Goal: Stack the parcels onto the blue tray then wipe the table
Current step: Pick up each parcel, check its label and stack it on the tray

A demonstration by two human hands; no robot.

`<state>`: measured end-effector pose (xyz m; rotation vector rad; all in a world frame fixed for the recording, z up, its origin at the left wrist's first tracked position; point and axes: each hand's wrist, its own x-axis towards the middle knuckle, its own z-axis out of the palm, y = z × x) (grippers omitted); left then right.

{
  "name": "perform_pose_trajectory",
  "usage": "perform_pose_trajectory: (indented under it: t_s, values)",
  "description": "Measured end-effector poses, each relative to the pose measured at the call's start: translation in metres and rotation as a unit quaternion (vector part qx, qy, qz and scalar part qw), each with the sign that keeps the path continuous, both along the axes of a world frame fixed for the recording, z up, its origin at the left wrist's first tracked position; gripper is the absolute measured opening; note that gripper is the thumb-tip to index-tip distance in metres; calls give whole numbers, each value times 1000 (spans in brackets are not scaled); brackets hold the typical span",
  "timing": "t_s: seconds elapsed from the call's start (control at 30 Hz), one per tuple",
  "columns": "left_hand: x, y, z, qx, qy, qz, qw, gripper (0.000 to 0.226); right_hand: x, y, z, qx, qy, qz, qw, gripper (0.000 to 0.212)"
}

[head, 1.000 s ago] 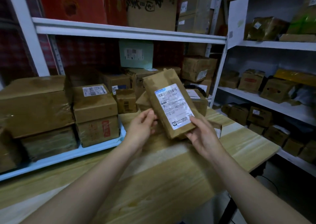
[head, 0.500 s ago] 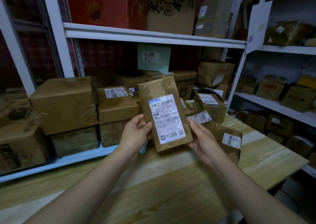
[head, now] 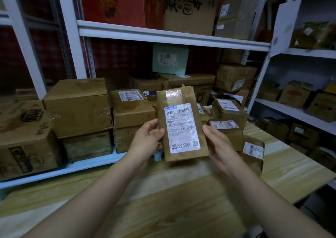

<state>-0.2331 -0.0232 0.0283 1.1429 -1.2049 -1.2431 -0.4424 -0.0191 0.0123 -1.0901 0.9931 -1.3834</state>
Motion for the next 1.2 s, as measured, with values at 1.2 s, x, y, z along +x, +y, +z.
perform_pose_trajectory:
  t_s: [1.2]
  values:
    - [-35,1,59,-122,5,-17,992,35,-38,3,55,-126,57,-132,982,32]
